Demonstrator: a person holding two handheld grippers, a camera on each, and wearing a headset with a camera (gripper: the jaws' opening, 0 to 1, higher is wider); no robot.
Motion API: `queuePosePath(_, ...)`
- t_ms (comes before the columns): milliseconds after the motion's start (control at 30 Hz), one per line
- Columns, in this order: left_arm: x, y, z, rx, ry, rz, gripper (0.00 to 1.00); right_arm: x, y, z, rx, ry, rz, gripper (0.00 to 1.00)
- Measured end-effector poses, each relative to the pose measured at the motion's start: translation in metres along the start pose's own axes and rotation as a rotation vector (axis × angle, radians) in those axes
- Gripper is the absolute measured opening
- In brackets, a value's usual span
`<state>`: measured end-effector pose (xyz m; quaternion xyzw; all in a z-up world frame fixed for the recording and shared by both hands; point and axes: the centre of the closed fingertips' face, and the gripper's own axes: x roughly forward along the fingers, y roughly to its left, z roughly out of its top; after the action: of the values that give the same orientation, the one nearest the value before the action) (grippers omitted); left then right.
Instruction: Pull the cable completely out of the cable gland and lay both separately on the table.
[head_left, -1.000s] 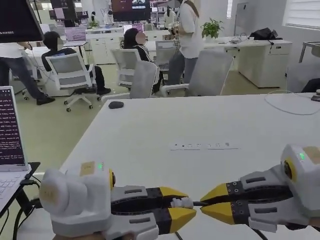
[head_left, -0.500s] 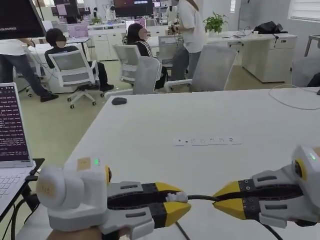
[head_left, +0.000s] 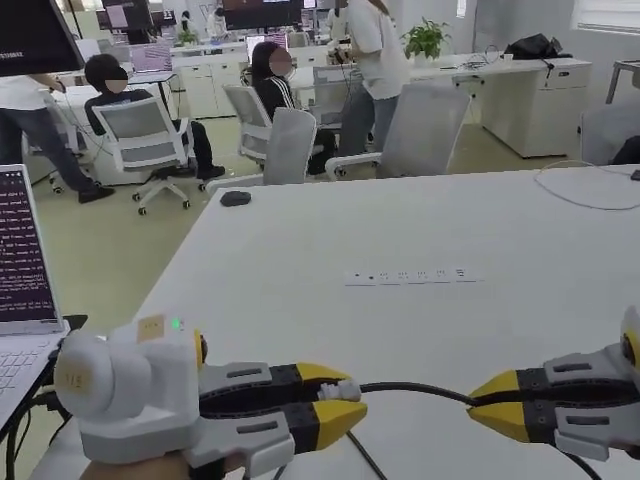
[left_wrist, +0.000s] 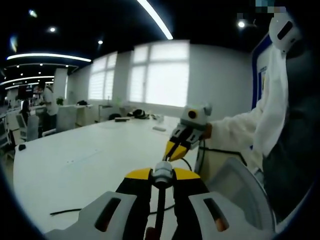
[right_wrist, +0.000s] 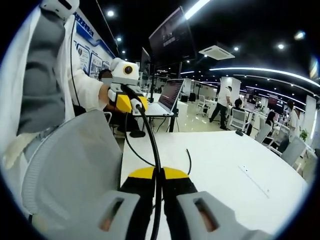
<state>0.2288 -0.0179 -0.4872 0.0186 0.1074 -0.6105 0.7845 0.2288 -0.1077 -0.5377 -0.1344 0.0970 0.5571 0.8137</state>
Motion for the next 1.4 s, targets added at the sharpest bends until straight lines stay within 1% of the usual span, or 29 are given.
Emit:
queuePosePath(267,0.000,0.000,0.003,-0.002,-0.011,0.009,0.16,0.002,0.000,0.000,0.008,0.005,0.004,0.02)
queuePosePath(367,0.001,0.001,0.002,-0.005,-0.002,0.014,0.16,0.003,-0.001,-0.002,0.032,0.026,0.010,0.03)
queuePosePath(500,0.006,0.000,0.001,-0.006,0.005,0.012,0.16,0.000,-0.009,-0.002,0.034,0.050,-0.020,0.05)
queuePosePath(600,0.012,-0.001,0.002,-0.011,0.002,0.006,0.16,-0.001,-0.011,0.006,0.024,0.050,-0.033,0.12)
queuePosePath(667,0.016,-0.001,0.001,-0.013,0.005,0.002,0.16,-0.001,-0.012,0.015,-0.009,0.050,-0.043,0.19)
queuePosePath(700,0.018,-0.001,0.000,-0.014,0.008,0.000,0.16,0.000,-0.010,0.021,-0.031,0.045,-0.038,0.22)
queuePosePath(833,0.023,-0.002,0.000,-0.017,0.013,-0.009,0.16,0.005,-0.004,0.041,-0.087,0.026,-0.017,0.24)
queuePosePath(900,0.025,-0.002,-0.001,-0.017,0.018,-0.012,0.16,0.009,0.001,0.050,-0.121,0.021,0.008,0.24)
queuePosePath(967,0.027,-0.002,-0.002,-0.018,0.023,-0.013,0.16,0.015,0.007,0.057,-0.152,0.016,0.037,0.24)
queuePosePath(1067,0.029,-0.002,-0.003,-0.022,0.023,-0.016,0.16,0.022,0.013,0.062,-0.181,0.008,0.068,0.22)
queuePosePath(1133,0.030,-0.003,-0.002,-0.024,0.021,-0.016,0.16,0.029,0.014,0.061,-0.186,0.017,0.079,0.20)
queuePosePath(1233,0.032,-0.004,-0.002,-0.025,0.020,-0.019,0.16,0.036,0.012,0.055,-0.195,0.033,0.081,0.16)
queuePosePath(1300,0.032,-0.004,-0.003,-0.026,0.025,-0.019,0.17,0.037,0.012,0.055,-0.193,0.027,0.085,0.11)
queuePosePath(1400,0.031,-0.002,-0.003,-0.030,0.022,-0.012,0.17,0.038,0.014,0.053,-0.187,0.018,0.104,0.05)
